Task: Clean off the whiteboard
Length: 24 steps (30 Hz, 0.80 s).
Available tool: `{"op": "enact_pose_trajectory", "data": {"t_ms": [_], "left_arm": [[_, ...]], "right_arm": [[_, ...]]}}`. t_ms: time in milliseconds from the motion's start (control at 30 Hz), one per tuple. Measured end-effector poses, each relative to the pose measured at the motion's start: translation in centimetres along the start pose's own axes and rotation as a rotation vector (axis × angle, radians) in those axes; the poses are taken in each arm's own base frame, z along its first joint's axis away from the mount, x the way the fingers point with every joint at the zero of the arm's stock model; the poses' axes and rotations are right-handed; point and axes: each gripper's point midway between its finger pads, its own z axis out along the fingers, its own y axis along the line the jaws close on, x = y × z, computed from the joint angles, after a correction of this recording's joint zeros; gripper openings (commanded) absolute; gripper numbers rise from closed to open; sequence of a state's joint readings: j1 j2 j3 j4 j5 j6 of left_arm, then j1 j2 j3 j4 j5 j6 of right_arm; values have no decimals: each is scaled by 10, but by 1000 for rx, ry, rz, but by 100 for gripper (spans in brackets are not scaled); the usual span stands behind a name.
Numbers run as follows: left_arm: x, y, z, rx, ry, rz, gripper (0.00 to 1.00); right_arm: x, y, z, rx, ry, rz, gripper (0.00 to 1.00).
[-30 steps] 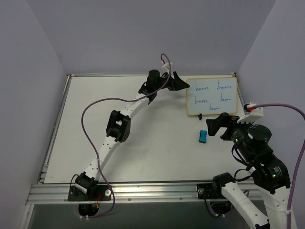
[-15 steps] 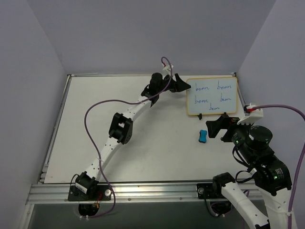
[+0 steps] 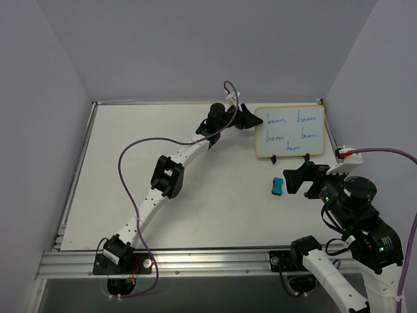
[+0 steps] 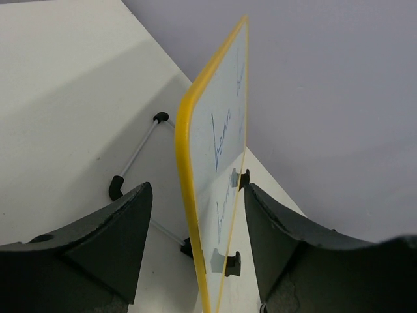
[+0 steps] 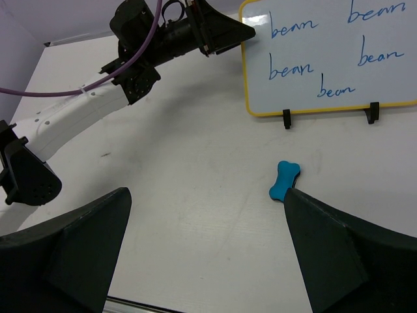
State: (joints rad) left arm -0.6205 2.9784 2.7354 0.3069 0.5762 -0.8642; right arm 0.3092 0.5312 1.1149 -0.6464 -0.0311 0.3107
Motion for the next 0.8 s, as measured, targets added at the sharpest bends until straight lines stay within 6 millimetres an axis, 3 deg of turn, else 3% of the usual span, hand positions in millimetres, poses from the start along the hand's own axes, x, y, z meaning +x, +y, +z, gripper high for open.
{"op": "enact_pose_trajectory", "data": {"t_ms": [233, 367, 467, 800], "left_arm": [[2, -2, 1, 6, 1, -10, 64], [6, 1, 2, 10, 1, -12, 52], [14, 6, 2, 7, 12, -21, 50], [23, 4, 4, 33, 19, -38, 50]], "right_arm": [[2, -1, -4, -2, 2, 0, 100], [3, -1, -5, -3, 3, 0, 100], [3, -1, -6, -4, -1, 0, 100], [4, -2, -10, -4, -1, 0, 100]]}}
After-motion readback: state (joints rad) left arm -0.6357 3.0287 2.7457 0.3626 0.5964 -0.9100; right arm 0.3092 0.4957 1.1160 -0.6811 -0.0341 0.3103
